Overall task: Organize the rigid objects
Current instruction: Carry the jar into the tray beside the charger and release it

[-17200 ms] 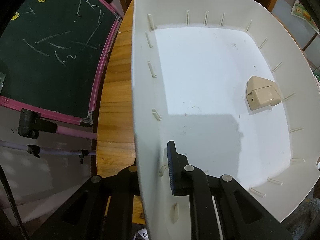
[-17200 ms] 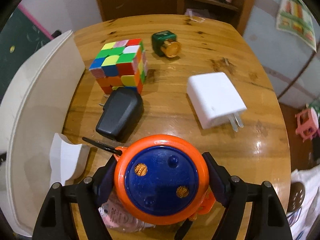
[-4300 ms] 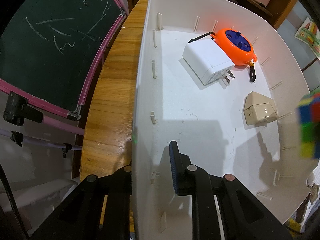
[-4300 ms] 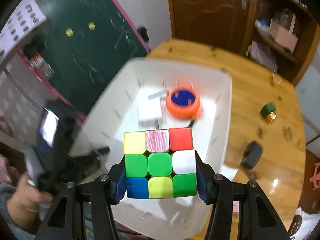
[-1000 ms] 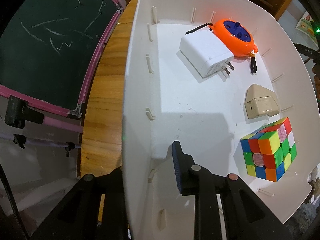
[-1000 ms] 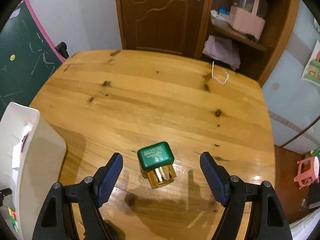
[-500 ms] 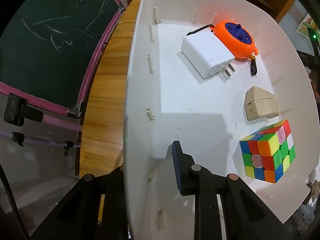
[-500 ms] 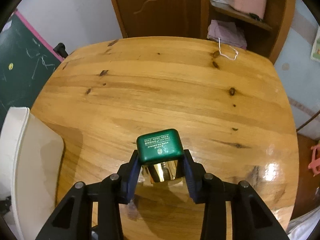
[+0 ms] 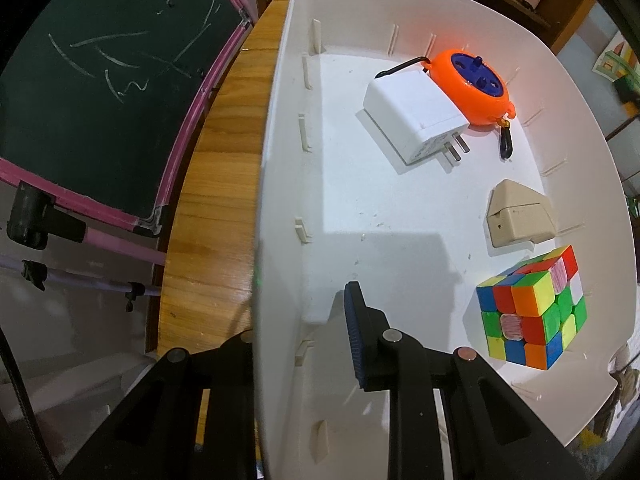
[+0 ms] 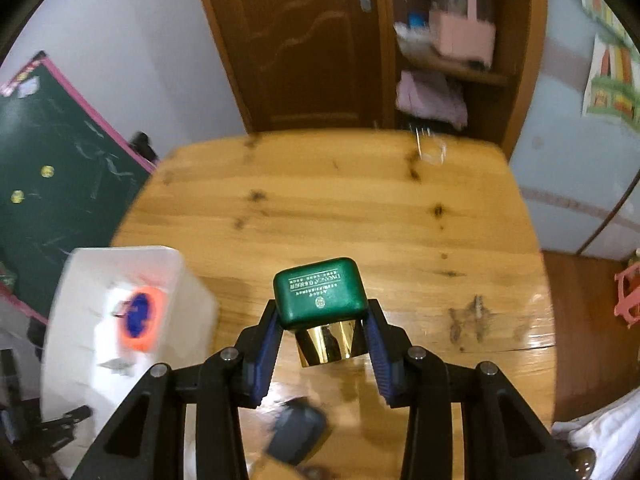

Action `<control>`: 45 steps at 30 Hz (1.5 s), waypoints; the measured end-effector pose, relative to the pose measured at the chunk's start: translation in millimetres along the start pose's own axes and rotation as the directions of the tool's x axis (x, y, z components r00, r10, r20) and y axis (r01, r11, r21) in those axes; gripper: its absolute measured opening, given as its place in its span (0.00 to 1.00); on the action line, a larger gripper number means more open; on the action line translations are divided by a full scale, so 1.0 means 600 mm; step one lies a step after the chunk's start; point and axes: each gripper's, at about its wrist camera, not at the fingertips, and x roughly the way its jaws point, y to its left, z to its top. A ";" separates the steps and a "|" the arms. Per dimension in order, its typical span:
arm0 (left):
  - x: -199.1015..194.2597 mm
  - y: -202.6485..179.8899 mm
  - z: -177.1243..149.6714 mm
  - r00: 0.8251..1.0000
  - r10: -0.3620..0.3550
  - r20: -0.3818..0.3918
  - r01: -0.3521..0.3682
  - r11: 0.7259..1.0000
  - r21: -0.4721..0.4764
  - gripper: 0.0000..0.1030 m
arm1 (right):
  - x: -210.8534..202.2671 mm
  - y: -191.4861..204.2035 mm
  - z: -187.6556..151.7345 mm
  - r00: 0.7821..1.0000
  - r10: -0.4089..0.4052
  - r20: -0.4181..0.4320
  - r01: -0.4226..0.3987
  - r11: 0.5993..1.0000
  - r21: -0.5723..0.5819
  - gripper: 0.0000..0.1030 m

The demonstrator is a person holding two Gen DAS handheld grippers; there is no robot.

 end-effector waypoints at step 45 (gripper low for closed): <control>-0.009 -0.002 0.001 1.000 0.001 0.012 -0.001 1.000 0.012 0.24 | 0.183 0.324 -0.120 0.915 0.014 -0.403 -0.083 0.985 -0.154 0.40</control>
